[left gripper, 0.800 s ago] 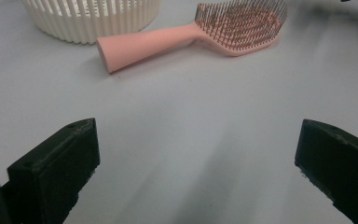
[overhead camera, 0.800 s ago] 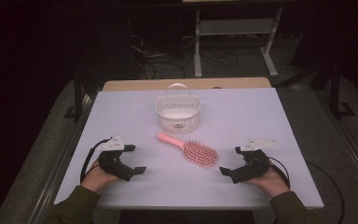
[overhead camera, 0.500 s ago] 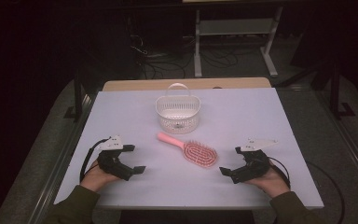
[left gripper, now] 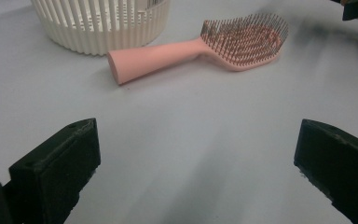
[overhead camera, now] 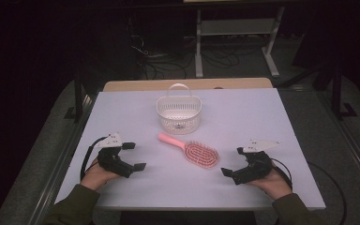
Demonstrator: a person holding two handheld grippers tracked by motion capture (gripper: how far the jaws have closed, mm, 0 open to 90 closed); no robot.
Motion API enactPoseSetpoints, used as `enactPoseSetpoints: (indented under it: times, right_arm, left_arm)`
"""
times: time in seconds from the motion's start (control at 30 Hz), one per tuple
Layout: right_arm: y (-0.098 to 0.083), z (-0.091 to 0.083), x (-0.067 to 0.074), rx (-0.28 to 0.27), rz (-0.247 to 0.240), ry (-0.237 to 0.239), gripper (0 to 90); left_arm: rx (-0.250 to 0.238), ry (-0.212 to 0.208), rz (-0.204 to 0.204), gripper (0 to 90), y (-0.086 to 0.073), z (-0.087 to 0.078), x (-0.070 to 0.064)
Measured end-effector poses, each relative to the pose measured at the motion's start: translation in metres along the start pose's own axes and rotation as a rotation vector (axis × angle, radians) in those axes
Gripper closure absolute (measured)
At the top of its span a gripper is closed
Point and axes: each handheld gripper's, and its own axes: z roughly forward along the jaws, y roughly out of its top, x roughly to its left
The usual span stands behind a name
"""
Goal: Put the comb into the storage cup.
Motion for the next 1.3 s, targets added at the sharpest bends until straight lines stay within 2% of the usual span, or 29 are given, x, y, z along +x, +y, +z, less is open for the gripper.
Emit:
enactPoseSetpoints:
  times: [0.27, 0.8, 1.3]
  right_arm:
    - [0.0, 0.001, 0.0, 0.006, -0.002, 0.007, 0.0]
    - [0.0, 0.001, 0.0, 0.004, -0.003, 0.003, 0.0]
    - [-0.001, 0.003, 0.0, 0.01, -0.005, 0.004, 0.0]
  left_arm:
    - [0.007, 0.006, 0.016, 0.6, 0.005, 0.003, 0.0]
    - [0.008, 0.006, 0.02, 11.0, 0.01, 0.005, 0.001]
    - [-0.018, 0.008, -0.009, 19.1, 0.014, 0.006, 0.005]
